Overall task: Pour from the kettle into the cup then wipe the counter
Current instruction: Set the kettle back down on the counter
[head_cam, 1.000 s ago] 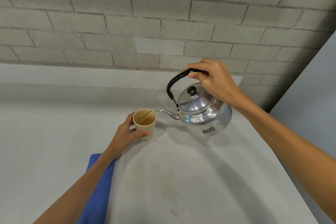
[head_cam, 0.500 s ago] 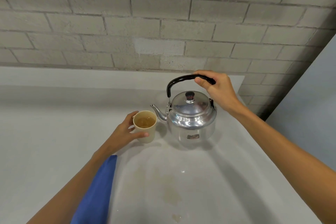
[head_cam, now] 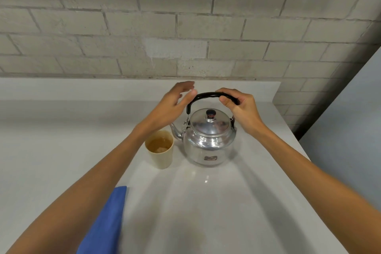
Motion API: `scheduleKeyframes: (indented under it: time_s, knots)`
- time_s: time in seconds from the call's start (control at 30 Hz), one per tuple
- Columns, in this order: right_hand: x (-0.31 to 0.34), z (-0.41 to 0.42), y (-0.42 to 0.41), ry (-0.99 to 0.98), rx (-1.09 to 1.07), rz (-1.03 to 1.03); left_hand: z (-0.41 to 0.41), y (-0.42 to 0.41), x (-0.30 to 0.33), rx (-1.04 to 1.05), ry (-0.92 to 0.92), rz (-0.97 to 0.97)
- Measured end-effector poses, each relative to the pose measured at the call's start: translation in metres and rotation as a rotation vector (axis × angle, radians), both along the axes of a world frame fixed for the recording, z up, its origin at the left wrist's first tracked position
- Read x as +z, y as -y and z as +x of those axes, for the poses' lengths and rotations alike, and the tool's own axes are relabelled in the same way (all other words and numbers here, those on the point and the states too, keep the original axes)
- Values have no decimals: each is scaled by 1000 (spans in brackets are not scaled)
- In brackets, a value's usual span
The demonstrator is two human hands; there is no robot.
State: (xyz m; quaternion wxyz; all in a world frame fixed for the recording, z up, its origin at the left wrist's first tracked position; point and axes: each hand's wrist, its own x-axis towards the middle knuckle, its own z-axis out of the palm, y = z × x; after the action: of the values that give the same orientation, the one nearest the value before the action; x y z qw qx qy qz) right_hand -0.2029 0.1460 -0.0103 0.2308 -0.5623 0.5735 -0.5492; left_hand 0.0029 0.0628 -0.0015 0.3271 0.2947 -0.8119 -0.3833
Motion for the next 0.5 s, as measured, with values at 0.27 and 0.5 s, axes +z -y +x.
scheduleKeyframes:
  time_s: [0.27,0.5]
  knots:
    - [-22,-10,28,31,-15,33,-45,27,-16,-73,136,95]
    - [-23,-14,51,23,-27,2,-58,55,-24,8,159,35]
